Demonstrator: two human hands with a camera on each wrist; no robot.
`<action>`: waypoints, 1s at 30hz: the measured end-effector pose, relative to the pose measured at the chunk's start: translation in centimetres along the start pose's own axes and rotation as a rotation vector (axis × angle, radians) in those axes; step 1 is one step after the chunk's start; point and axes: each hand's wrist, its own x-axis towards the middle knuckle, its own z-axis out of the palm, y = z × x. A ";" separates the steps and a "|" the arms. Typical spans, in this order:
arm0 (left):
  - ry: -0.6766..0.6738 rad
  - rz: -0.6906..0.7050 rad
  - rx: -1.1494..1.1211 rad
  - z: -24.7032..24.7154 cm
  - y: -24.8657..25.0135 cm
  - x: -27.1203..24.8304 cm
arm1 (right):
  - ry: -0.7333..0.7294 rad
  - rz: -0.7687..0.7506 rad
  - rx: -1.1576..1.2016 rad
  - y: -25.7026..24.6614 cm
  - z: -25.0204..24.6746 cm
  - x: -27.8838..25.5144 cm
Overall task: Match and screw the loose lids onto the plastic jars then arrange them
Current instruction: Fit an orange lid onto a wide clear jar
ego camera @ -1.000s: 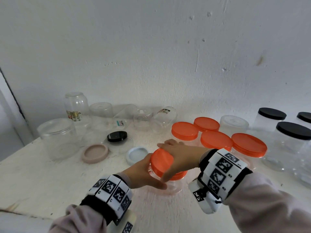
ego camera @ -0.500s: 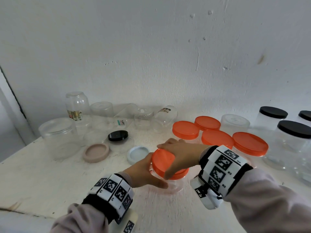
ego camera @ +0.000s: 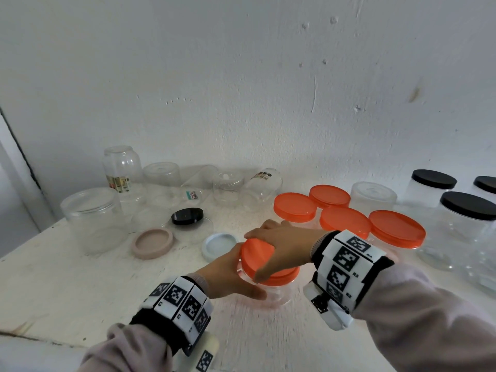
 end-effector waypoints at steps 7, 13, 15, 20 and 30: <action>0.000 0.009 0.046 -0.1 -0.1 0.1 | 0.071 0.063 -0.020 -0.2 0.8 0.2; -0.009 0.003 -0.019 0.0 -0.1 0.0 | -0.004 0.000 0.007 0.1 0.2 0.1; -0.008 0.003 -0.005 -0.1 -0.1 0.0 | 0.036 0.039 -0.005 0.0 0.5 0.2; 0.004 0.005 0.052 -0.1 0.0 0.0 | 0.073 0.080 -0.036 -0.4 1.0 0.2; 0.002 0.000 0.020 0.0 0.1 0.0 | 0.074 0.041 -0.028 -0.1 0.5 0.0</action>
